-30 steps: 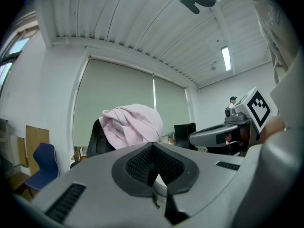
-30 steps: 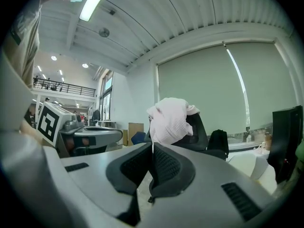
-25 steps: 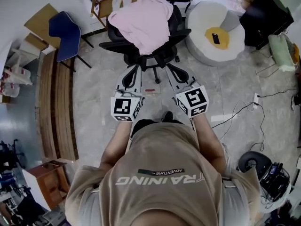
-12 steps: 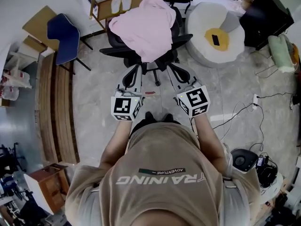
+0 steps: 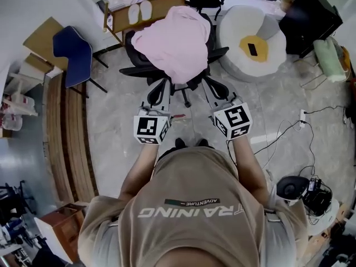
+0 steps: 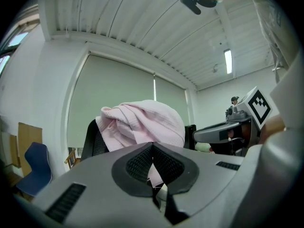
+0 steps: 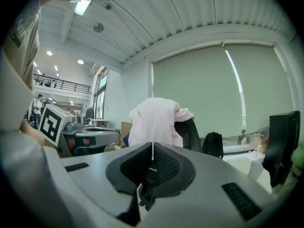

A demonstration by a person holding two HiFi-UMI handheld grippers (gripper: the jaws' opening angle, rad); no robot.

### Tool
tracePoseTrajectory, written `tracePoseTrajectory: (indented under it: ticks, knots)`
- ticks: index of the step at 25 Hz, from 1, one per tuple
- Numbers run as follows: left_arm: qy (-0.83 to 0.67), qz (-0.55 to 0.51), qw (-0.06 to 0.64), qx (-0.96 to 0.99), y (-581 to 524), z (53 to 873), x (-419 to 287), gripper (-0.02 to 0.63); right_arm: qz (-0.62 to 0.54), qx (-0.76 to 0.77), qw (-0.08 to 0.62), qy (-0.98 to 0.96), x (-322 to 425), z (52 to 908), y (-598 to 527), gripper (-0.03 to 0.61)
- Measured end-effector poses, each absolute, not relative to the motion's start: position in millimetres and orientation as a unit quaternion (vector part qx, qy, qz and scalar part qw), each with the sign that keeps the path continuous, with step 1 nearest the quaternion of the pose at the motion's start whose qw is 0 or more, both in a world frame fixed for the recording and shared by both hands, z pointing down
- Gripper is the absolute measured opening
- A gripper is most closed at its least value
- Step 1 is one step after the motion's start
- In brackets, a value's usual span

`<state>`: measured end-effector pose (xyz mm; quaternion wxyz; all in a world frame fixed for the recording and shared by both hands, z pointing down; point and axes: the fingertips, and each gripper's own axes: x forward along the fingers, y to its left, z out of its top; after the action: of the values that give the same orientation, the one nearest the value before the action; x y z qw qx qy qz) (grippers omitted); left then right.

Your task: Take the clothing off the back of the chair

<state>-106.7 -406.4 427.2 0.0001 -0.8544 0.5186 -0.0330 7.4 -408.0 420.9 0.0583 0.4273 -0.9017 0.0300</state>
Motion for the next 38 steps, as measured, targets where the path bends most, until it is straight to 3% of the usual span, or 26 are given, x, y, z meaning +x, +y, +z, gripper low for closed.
tracePoseTrajectory:
  ticks: [8, 9, 10, 11, 12, 25, 38]
  knots:
    - [0.497, -0.030, 0.005, -0.867, -413, 426, -120, 0.009, 0.030, 0.438, 0.043, -0.897, 5, 406, -409, 0.036]
    - [0.497, -0.031, 0.005, -0.867, -414, 426, -121, 0.009, 0.030, 0.428, 0.041, -0.902, 1, 402, -407, 0.087]
    - [0.498, -0.032, 0.005, -0.867, -414, 427, -122, 0.009, 0.030, 0.419, 0.035, -0.907, -4, 398, -406, 0.250]
    - [0.499, -0.032, 0.003, -0.866, -415, 428, -123, 0.009, 0.028, 0.411, 0.030, -0.911, -7, 394, -405, 0.319]
    - [0.502, -0.032, -0.001, -0.865, -415, 429, -124, 0.009, 0.025, 0.404, 0.030, -0.914, -10, 392, -405, 0.345]
    - [0.535, -0.027, 0.003, -0.844, -421, 425, -134, 0.009, 0.028, 0.368, 0.042, -0.928, -14, 387, -436, 0.350]
    - [0.588, -0.025, 0.014, -0.808, -423, 422, -188, 0.009, 0.037, 0.343, 0.073, -0.936, -73, 403, -511, 0.348]
